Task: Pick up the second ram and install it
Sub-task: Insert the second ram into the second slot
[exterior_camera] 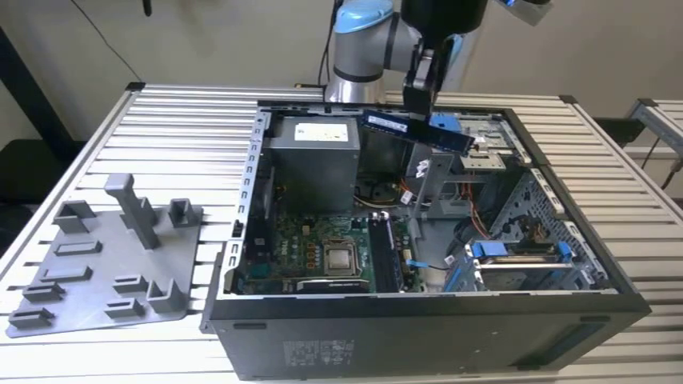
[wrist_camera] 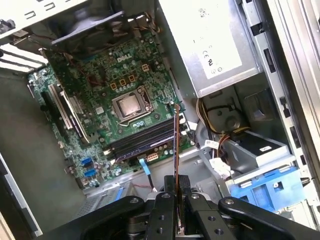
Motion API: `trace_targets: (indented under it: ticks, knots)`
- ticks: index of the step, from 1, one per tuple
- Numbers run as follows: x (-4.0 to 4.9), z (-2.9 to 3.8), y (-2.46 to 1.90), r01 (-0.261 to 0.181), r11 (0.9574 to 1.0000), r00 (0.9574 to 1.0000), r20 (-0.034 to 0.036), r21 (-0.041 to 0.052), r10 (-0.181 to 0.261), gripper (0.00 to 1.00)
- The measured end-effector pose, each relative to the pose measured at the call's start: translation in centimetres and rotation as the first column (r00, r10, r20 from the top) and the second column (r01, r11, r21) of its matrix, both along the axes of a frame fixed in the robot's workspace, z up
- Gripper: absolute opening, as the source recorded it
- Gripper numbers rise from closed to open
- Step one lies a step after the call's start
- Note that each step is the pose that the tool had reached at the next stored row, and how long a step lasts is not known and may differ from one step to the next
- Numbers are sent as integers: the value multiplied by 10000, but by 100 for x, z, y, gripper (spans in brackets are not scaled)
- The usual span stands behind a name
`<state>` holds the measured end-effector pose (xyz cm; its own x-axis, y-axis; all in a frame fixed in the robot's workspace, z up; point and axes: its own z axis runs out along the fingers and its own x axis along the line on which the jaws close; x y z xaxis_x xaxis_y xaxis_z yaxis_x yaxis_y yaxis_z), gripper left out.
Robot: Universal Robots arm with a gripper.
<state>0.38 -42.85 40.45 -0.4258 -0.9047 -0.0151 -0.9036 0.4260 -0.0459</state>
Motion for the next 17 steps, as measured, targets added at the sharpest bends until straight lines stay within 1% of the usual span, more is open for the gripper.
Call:
trace_targets:
  ticks: [4,6,8,10,13,16,17]
  knots:
    - [0,0,0,561,9984,9984,0,0,-561,14]
    - [0,-1,0,835,9965,9965,0,0,-835,14]
    - [0,-1,0,1119,9937,9937,0,0,-1119,14]
    - [0,-1,0,1410,9900,9900,0,0,-1410,14]
    - [0,-2,0,1824,9832,9832,0,0,-1824,14]
    - [0,-2,0,2221,9750,9750,0,0,-2221,14]
    - [0,-2,0,2362,9717,9717,0,0,-2362,14]
